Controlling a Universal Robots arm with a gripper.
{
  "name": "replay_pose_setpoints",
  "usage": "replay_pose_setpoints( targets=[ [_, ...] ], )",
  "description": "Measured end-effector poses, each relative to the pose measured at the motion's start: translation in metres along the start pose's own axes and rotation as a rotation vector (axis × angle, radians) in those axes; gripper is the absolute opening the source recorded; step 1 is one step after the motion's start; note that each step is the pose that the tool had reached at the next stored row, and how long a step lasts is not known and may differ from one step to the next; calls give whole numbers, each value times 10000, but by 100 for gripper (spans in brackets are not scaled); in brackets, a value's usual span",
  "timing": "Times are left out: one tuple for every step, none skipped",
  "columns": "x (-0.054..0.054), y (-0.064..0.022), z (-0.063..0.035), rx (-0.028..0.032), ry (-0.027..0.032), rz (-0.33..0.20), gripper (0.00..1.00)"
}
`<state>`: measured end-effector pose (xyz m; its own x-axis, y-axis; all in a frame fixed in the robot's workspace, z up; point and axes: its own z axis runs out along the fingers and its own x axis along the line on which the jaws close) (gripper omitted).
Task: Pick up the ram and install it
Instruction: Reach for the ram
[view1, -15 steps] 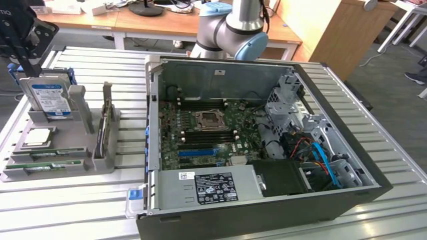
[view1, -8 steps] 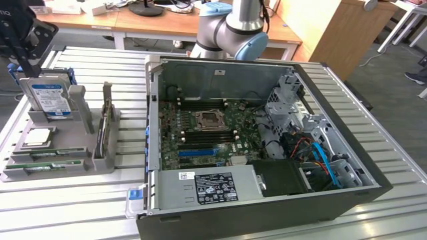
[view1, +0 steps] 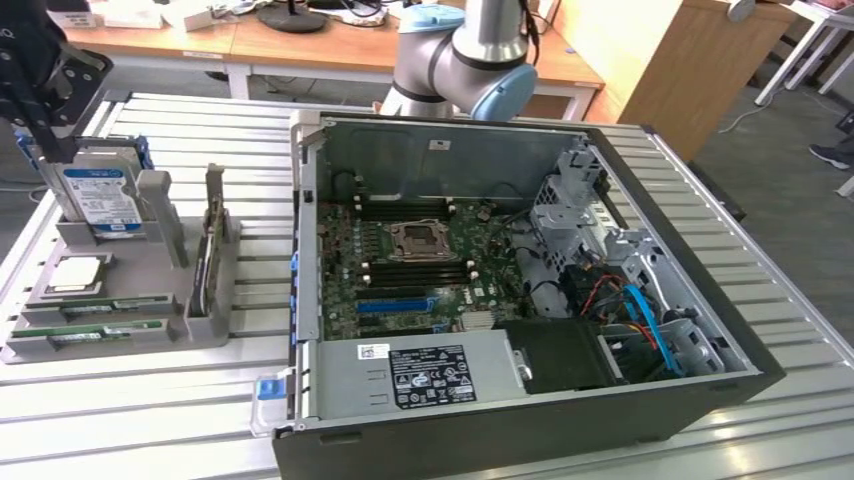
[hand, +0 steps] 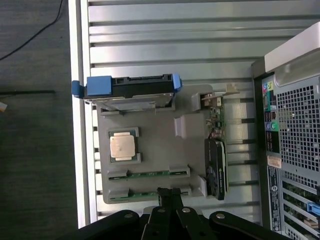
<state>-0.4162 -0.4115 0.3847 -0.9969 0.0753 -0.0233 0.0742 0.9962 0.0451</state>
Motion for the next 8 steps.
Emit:
replay_pose_setpoints(
  targets=[
    [-1,-14,-1,0,1,0,10],
    [-2,-27,-1,0,-1,1,10],
    [-3,-41,-2,0,0,1,10],
    [-4,-54,-3,0,1,0,10],
    [-5,-66,-3,0,1,0,10],
    [-6,-77,-3,0,-1,0,10],
    [-7,-91,-4,0,0,0,10],
    [-7,-105,-4,0,0,1,10]
  ],
)
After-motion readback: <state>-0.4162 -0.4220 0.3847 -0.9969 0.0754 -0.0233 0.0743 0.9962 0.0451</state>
